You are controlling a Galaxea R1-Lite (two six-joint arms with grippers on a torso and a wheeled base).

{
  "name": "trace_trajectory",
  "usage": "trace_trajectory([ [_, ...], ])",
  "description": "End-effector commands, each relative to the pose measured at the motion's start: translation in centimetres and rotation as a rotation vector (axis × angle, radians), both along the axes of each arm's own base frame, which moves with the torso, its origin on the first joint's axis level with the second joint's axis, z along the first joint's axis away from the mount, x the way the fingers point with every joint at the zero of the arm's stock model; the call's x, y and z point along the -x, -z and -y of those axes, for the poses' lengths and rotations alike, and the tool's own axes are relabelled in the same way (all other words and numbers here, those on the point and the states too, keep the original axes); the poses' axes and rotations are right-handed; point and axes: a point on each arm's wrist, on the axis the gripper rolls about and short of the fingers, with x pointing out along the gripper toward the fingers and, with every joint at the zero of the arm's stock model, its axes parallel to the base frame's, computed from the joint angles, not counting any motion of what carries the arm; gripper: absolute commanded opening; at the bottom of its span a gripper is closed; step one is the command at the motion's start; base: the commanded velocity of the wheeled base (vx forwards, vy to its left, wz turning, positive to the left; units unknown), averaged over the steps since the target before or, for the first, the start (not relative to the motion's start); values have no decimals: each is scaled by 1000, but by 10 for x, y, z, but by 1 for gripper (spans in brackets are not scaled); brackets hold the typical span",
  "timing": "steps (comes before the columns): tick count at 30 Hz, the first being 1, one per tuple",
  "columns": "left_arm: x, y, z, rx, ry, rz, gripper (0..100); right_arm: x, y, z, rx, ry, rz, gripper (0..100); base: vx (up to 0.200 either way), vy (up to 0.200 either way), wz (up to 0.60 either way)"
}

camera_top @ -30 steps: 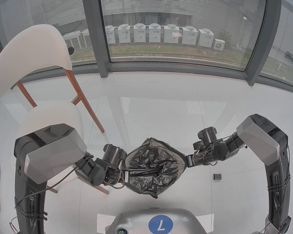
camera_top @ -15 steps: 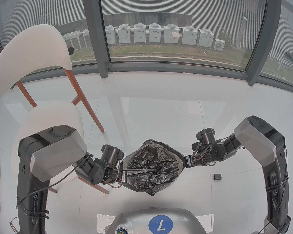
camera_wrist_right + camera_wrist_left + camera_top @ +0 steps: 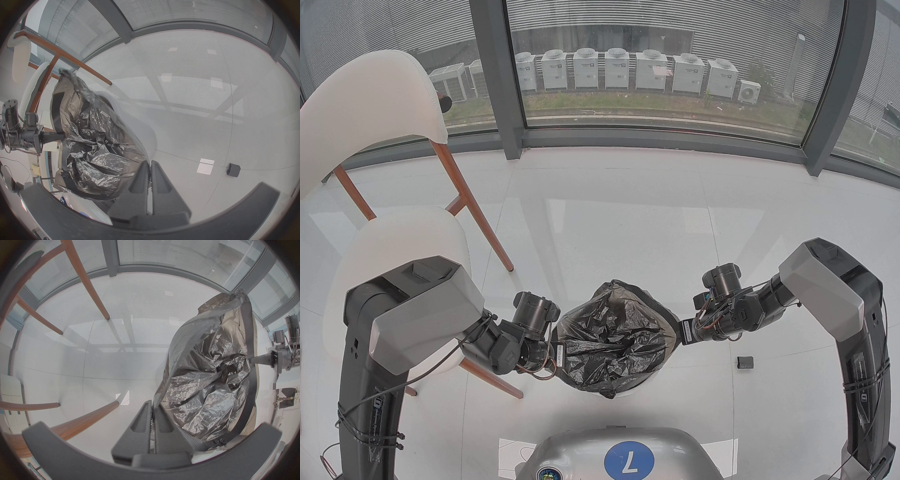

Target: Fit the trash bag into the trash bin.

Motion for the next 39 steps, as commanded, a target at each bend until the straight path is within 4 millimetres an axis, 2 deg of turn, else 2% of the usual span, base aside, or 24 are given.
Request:
trace_trajectory([
  [1,-5,2,2,4,-1,8,0,-1,0,4,2,9,-2,0,0,0,0],
  [9,0,6,4,-4,6,-10,0,0,0,4,7,1,0,0,0,0,0],
  [10,0,6,4,-4,5,-10,0,1,0,3,8,-3,1,100,0,0,0],
  [15,0,6,3,-8,5,-13,0,0,1,2,13,-7,7,100,0,0,0],
  [16,0,6,3,-6,4,-12,100,0,-1,2,14,-4,10,100,0,0,0],
  [21,0,5,5,-5,9,-8,100,1,-5,5,10,3,8,100,0,0,0],
  [27,7,-1,5,-5,15,-11,100,11,-31,12,1,9,29,100,0,0,0],
  [28,10,-12,3,2,14,1,100,18,-45,13,-4,7,40,100,0,0,0],
  [33,19,-27,-2,8,11,14,100,30,-72,11,-20,-8,76,100,0,0,0],
  [34,22,-35,-3,16,9,24,100,33,-81,9,-32,-22,89,100,0,0,0],
  [39,28,-65,-7,43,5,79,100,48,-103,-20,-100,-108,110,100,0,0,0],
])
